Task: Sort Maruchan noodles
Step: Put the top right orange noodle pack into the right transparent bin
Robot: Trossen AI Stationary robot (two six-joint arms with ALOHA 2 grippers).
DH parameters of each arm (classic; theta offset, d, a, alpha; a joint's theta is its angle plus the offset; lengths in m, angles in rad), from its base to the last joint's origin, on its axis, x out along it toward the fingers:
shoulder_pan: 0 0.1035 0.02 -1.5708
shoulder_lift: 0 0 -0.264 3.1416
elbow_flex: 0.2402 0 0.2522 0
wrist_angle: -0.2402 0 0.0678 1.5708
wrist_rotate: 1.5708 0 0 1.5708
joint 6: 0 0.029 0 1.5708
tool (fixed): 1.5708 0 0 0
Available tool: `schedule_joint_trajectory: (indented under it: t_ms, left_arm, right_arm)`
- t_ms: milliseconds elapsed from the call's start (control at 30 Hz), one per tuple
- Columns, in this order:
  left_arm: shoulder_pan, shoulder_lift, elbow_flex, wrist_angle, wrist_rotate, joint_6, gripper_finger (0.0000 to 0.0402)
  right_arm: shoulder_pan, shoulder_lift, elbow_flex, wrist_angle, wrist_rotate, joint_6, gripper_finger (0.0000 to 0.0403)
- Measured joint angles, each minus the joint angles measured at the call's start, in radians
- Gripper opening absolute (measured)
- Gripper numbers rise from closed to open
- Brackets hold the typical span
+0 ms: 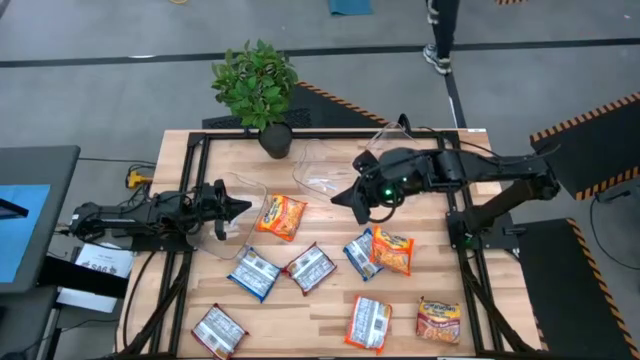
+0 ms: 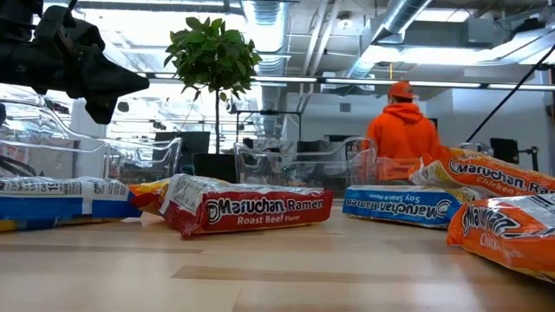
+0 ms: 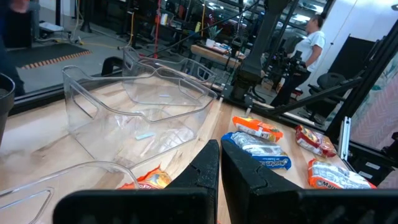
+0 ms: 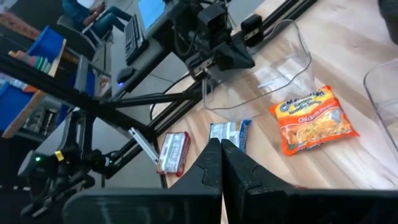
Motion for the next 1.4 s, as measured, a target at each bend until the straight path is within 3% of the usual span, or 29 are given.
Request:
schedule_joint_trajectory:
  t_ms: [1400]
  left_arm:
    - [0.000, 0.000, 0.000, 0.000, 0.000, 0.000, 0.0000]
  right_arm:
    - [-0.066, 0.000, 0.000, -0.024, 0.003, -0.052, 0.0016]
